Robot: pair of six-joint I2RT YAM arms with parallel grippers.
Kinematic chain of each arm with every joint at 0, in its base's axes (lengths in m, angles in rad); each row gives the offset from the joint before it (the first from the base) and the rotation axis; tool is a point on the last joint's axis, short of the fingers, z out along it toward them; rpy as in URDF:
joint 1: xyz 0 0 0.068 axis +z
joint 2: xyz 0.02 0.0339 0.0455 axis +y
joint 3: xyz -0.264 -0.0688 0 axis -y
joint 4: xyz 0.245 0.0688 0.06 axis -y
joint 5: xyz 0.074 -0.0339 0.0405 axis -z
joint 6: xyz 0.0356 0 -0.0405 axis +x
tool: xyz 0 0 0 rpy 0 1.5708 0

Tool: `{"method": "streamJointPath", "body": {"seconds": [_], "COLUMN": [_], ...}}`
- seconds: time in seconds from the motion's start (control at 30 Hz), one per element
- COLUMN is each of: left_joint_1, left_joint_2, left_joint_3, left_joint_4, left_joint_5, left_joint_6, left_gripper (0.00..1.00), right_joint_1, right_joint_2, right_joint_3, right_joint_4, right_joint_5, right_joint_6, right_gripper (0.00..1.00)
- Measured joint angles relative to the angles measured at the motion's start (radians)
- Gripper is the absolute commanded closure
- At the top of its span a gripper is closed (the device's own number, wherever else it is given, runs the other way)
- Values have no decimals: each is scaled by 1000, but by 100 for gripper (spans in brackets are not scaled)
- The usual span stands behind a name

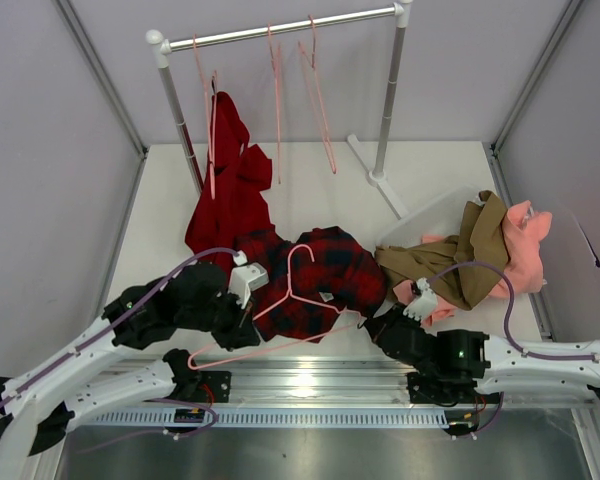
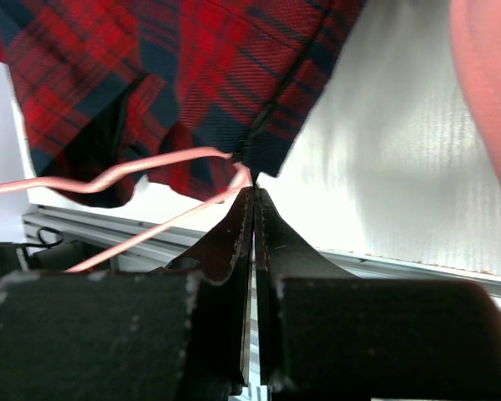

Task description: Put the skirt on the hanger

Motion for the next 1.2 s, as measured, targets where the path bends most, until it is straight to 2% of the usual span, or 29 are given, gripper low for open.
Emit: {"method": "streamJointPath", "body": {"seconds": [1.2], "left_joint_1": [-62], "left_joint_2": [65], "left_joint_3": [-44], "left_joint_4": [128], "left_joint_5": [20], "left_joint_6": [-2], "left_gripper": [100], "right_joint_1": [56], "right_joint_2": [-50], "right_joint_3": [77], "right_joint_4": [-84], "right_joint_5": [42], "right_joint_6": [-14], "right_gripper": [100]}}
